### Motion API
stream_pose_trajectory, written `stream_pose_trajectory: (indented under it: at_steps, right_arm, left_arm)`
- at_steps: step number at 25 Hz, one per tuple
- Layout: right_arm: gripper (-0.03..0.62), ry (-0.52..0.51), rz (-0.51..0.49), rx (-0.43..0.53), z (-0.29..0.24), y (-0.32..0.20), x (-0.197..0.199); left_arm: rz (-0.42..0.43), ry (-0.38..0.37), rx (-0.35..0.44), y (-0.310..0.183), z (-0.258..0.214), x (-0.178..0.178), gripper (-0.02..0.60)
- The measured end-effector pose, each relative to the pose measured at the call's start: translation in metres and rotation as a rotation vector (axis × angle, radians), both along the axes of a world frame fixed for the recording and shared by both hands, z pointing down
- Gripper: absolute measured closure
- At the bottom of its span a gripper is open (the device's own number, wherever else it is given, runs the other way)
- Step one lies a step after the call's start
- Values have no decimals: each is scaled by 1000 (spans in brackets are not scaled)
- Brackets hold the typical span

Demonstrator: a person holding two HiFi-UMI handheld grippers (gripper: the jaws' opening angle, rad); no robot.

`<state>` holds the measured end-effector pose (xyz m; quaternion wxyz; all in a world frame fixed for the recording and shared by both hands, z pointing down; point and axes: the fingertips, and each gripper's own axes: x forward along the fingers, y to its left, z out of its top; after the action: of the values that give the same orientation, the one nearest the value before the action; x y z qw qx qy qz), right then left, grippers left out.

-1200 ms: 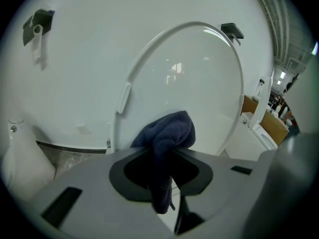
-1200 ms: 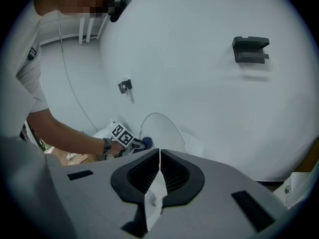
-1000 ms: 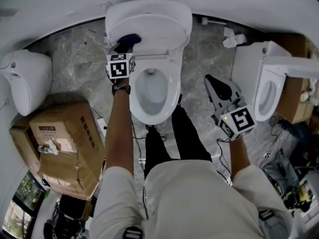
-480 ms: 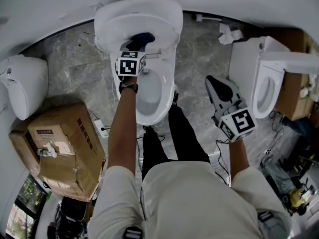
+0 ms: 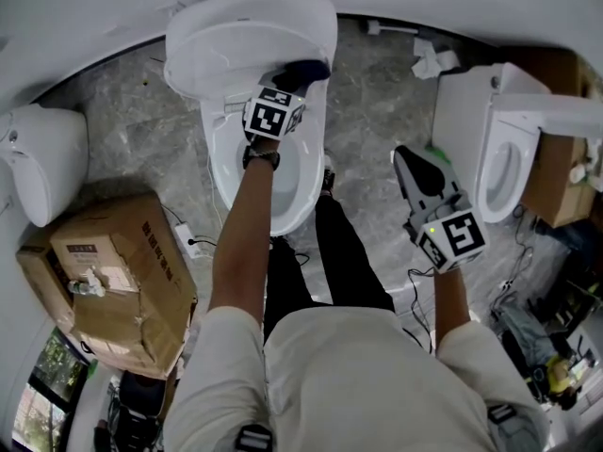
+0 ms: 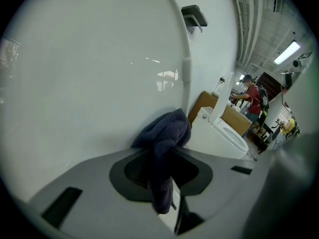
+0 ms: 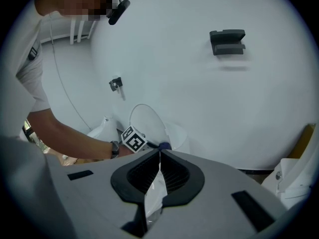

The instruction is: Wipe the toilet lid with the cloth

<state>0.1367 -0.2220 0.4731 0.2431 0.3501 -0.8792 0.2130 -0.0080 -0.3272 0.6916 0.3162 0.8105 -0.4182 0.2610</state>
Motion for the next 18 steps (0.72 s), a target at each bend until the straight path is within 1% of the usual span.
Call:
stream_pose_trajectory:
  at_steps: [4,9,12,18]
  right_arm:
    - [563,16,7,-4,5,-2,6]
    - [563,34,11,-15,13,-4,13]
    - [563,33,9,-23,19,-5,10]
    - [563,26,-1,-33,26,-7,1]
  left_arm:
    - [51,-14,-36,3,22,16,499]
    - [43,-32,-88,9,49,12,499]
    - [-12,-48,-115,13,63,-9,499]
    - [-157,-109,-153,26,83,-74,499]
